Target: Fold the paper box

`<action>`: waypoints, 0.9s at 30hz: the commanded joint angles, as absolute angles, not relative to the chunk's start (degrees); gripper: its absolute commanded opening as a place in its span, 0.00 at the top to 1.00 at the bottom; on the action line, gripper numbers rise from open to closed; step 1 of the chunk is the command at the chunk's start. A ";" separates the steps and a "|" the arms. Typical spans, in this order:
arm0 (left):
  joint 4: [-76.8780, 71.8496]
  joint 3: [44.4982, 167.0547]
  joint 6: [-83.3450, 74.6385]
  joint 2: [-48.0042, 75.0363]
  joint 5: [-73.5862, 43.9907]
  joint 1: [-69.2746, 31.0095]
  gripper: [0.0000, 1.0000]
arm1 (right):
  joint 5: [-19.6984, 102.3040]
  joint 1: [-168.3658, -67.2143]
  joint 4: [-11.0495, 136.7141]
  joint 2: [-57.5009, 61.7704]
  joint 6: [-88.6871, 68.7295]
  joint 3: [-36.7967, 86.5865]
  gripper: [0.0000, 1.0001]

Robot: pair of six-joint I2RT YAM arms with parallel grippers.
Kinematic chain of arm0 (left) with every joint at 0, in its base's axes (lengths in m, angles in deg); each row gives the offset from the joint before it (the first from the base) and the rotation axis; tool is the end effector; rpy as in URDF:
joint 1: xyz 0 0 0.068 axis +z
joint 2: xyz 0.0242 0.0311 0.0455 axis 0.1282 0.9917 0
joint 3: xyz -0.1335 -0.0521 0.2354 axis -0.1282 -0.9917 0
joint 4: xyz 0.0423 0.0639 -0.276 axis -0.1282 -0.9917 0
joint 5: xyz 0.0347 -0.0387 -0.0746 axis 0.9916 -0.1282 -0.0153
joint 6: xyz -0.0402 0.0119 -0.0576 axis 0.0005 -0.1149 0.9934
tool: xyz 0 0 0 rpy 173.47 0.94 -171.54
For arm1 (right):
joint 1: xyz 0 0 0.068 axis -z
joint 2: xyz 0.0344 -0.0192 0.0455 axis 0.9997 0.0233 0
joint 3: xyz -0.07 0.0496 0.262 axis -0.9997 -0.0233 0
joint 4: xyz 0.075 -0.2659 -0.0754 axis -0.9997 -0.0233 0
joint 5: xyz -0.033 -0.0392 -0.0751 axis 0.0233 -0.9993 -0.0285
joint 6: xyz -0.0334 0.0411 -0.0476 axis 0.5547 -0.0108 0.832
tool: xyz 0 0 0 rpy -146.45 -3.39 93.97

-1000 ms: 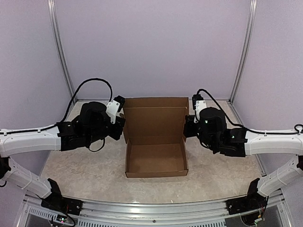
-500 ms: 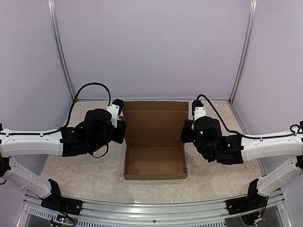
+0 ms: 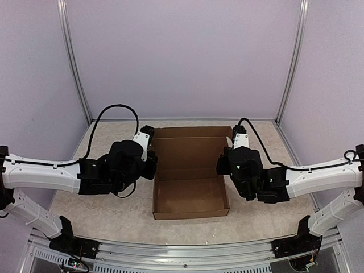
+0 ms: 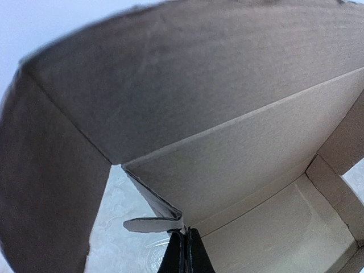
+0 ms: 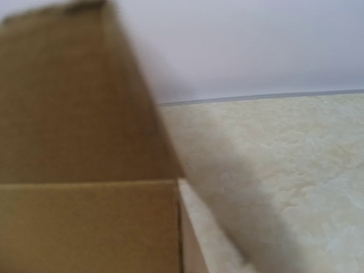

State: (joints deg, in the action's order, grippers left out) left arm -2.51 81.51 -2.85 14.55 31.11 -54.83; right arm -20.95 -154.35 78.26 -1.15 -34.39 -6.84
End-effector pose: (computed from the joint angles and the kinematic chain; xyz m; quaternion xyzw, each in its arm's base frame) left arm 0.1868 -0.2774 0.2424 0.1798 0.8024 -0.0873 0.5623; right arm 0.1770 0.2759 0.2377 0.0399 0.7701 0.1381 0.6215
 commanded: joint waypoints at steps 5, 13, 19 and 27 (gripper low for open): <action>-0.01 77.44 -2.26 16.08 32.56 -60.29 1.00 | -21.11 -157.66 83.02 -1.00 -39.17 -10.91 1.00; 0.61 73.96 0.06 15.78 38.35 -64.65 1.00 | -24.64 -161.57 83.05 -2.64 -41.36 -16.10 1.00; 0.60 73.20 2.25 16.77 43.86 -68.95 1.00 | -27.34 -163.90 81.26 -3.91 -45.22 -19.29 1.00; -0.86 74.78 8.24 21.49 50.18 -74.97 1.00 | -31.80 -168.59 75.84 -5.27 -52.91 -22.61 1.00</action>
